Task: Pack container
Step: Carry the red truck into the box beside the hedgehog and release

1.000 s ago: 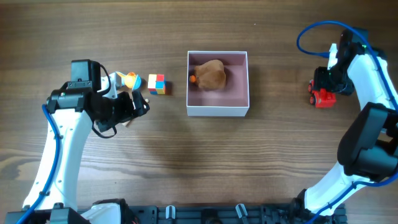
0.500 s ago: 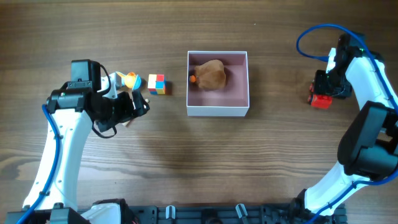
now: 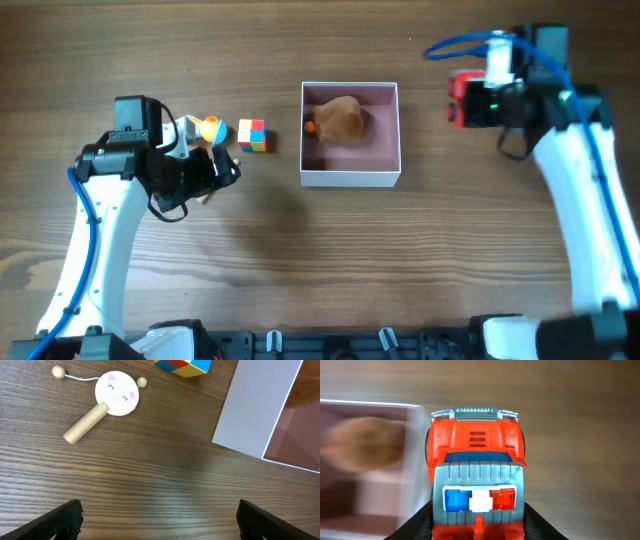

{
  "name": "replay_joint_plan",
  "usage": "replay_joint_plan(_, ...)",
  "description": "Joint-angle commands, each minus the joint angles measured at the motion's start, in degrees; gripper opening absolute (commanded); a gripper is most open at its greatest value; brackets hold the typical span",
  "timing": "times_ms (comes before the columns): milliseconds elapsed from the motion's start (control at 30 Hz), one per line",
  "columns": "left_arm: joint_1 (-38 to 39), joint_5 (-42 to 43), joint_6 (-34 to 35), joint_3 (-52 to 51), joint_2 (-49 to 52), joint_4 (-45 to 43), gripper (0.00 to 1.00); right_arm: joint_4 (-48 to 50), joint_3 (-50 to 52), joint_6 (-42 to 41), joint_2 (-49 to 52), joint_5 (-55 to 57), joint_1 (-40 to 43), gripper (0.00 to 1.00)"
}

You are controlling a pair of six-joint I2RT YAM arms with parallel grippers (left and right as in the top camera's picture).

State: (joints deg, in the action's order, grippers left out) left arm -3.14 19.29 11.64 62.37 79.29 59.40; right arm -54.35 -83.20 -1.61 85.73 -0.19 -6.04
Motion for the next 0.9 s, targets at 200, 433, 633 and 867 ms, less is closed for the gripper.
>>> replay_joint_plan(200,-0.37,-0.33,-0.94,1.07,0.02,0.00,1.00,4.85,-0.90,-15.58,6.80,3.37,-18.67,0.16)
replay_joint_plan(433,-0.37,-0.33,-0.94,1.07,0.02,0.00,1.00,8.70,-0.90,-20.94,18.01,12.33,-19.12,0.16)
replay_joint_plan(633,-0.37,-0.33,-0.94,1.07,0.02,0.00,1.00,13.51,-0.90,-21.64,19.41,12.41,-19.12,0.17)
replay_joint_plan(867,-0.37,-0.31,-0.94,1.07,0.02,0.00,1.00,13.27,-0.90,-22.38,22.73,12.24,-19.12,0.35)
